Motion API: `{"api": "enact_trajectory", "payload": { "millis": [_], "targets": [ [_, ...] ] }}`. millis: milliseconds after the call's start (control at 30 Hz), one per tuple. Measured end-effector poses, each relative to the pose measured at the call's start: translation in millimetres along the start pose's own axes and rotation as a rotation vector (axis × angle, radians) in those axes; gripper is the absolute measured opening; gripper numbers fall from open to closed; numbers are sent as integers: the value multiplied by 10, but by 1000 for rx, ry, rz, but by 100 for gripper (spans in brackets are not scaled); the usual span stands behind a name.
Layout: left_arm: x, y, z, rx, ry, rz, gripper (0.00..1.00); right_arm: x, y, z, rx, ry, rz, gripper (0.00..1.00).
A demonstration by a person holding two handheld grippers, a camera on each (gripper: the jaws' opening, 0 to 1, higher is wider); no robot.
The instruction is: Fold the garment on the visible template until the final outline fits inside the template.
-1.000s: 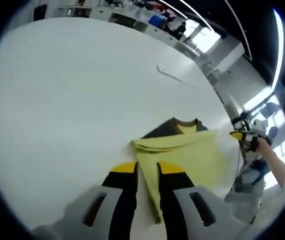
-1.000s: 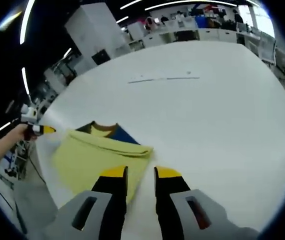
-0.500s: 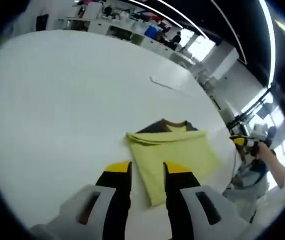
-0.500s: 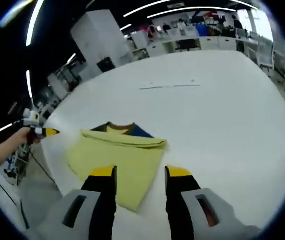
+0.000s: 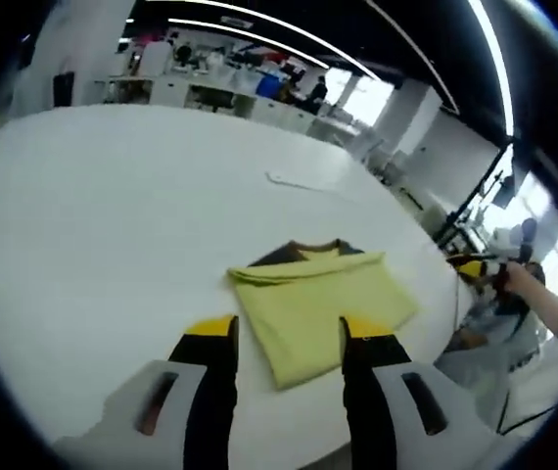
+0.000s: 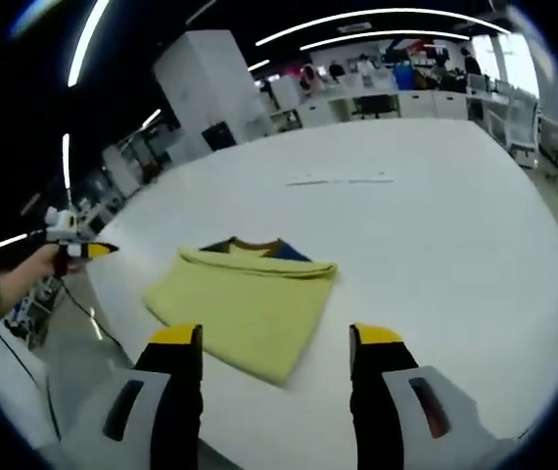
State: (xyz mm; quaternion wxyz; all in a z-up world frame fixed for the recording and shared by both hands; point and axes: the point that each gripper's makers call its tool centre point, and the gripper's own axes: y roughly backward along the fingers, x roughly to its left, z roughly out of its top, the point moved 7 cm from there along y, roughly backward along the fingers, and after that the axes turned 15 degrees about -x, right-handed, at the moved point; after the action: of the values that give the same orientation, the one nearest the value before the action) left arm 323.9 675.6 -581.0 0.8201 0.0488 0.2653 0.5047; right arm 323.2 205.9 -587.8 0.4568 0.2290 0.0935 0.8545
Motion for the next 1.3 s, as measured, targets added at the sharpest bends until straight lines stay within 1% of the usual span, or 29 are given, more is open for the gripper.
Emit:
{"api": "enact_trajectory", "payload": {
  "millis": [167, 300, 367, 500, 700, 867, 933, 1000, 1100, 1200, 1300],
  "targets": [
    [-69, 139, -31, -18, -30, -2, 44, 102, 110, -7, 12, 37, 28, 71],
    [-130, 254, -64, -23, -62, -7, 47, 180, 206, 2, 1, 47, 52, 72],
    [-177, 311, -95, -14, -75, -7, 48, 205, 244, 2, -1, 50, 59, 72],
    [-223, 398, -158, 13, -111, -9, 55, 245, 324, 4, -5, 49, 73, 73],
    [-295, 485, -185, 9, -113, -26, 63, 305, 418, 3, -18, 60, 90, 78],
    [-334, 556, -250, 30, -120, -29, 69, 361, 500, -26, -12, 88, 99, 85],
    [-360, 579, -268, 24, -111, -36, 73, 378, 535, -30, -24, 91, 103, 88],
    [-385, 600, -280, 19, -102, -44, 77, 396, 568, -32, -33, 87, 104, 90],
    [-426, 637, -298, 18, -109, -48, 82, 424, 612, -30, -50, 93, 105, 91],
    [-459, 698, -314, 19, -116, -59, 88, 443, 656, -34, -67, 96, 93, 96],
    [-462, 746, -334, 24, -119, -59, 90, 477, 694, -45, -73, 91, 97, 100]
  ]
}}
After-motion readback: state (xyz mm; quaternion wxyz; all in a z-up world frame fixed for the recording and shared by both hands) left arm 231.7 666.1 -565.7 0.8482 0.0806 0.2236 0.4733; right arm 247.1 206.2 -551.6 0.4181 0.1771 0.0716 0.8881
